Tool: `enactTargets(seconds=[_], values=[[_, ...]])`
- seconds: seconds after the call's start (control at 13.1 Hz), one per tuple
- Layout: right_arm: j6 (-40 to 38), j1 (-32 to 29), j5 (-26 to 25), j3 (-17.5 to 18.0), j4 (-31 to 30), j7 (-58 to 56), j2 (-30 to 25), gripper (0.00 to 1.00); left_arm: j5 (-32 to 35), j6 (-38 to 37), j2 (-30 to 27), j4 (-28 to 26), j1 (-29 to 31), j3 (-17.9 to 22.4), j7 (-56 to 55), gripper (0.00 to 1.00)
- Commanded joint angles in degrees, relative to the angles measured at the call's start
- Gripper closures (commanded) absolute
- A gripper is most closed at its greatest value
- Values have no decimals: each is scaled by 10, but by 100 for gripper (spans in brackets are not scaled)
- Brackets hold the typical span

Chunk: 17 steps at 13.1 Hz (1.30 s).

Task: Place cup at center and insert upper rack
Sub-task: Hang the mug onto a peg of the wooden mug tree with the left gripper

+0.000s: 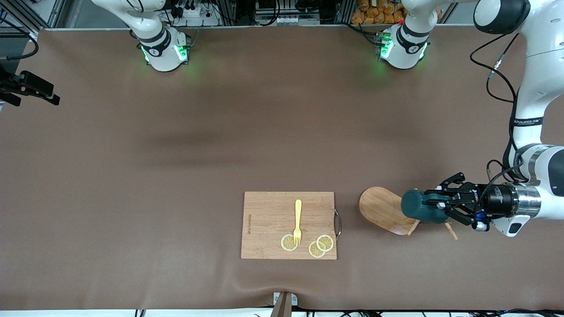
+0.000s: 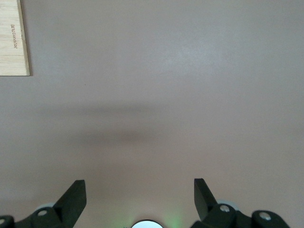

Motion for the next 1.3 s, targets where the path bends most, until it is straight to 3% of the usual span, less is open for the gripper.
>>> enactTargets(seconds=[0.0, 1.22], values=[[-6, 1, 7, 0, -2, 8, -8, 0, -5, -2, 12, 14, -5, 4, 11, 100], [-6, 2, 7, 0, -4, 8, -9, 0, -3, 9, 13, 10, -26, 17, 15, 100]])
